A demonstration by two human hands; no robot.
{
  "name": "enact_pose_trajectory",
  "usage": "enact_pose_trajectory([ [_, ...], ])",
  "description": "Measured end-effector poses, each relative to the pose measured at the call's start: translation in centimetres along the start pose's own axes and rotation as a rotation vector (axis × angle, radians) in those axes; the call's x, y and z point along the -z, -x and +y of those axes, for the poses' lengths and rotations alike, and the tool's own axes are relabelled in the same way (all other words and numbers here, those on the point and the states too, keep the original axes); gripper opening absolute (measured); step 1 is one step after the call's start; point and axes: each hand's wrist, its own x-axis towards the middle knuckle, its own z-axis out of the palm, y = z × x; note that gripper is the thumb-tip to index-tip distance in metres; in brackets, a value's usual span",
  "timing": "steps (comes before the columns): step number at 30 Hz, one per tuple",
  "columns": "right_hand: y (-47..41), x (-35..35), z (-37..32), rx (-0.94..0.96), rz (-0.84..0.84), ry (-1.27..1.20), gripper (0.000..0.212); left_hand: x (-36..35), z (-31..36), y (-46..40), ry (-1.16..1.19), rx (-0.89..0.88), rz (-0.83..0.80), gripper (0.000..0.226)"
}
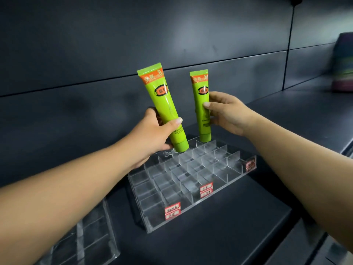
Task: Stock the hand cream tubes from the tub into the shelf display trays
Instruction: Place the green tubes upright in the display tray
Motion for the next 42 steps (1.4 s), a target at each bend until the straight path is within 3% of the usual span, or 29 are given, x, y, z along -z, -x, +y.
enact_pose_trajectory([
  [5,0.3,0.1,0.5,-0.104,-0.051,0.08,0.02,-0.2,0.1,0.2,-0.014,-0.008,0.005,0.019],
  [15,1.6,0.8,-0.2,-0.155,-0.072,-0.013,0.021,-0.9,0.7,1.7,-0.017,-0.026,-0.057,0.018],
  [18,2.1,1.2,-1.6,-0.066,0.12,-0.101,0.018,-1.2,1.2,2.2,-0.02,-0.021,-0.106,0.017],
  [20,2.7,1.2,-3.3,0.067,0.335,-0.104,0.014,-1.5,1.5,2.6,-0.051,-0.036,-0.119,0.018],
  [22,4.0,0.3,-5.3,0.212,0.416,-0.045,0.012,-1.7,1.7,2.8,-0.082,-0.064,-0.107,0.019],
  [25,6.4,-2.6,-7.0,0.269,0.244,0.023,0.011,-2.2,1.9,3.0,-0.118,-0.116,-0.074,0.022],
  [28,7.7,-4.8,-6.9,0.172,0.037,0.218,0.005,-3.0,1.9,3.5,-0.1,-0.154,-0.074,0.025],
  [32,8.0,-5.0,-6.3,0.115,0.038,0.442,0.012,-3.8,2.1,3.9,-0.133,-0.158,-0.089,0.026],
  [34,8.0,-4.6,-6.4,0.084,0.053,0.397,0.011,-3.8,1.9,3.9,-0.307,-0.193,-0.1,0.023],
  [36,7.7,-4.0,-6.6,0.065,0.092,0.358,0.012,-3.6,1.4,4.1,-0.567,-0.179,-0.163,0.043],
  [40,6.4,-2.7,-6.5,0.082,0.163,0.368,0.013,-2.0,1.1,5.4,-0.97,-0.027,-0.485,0.086],
  [42,5.8,-2.2,-6.1,0.09,0.2,0.402,0.009,-0.9,1.3,6.0,-1.063,0.065,-0.609,0.094],
])
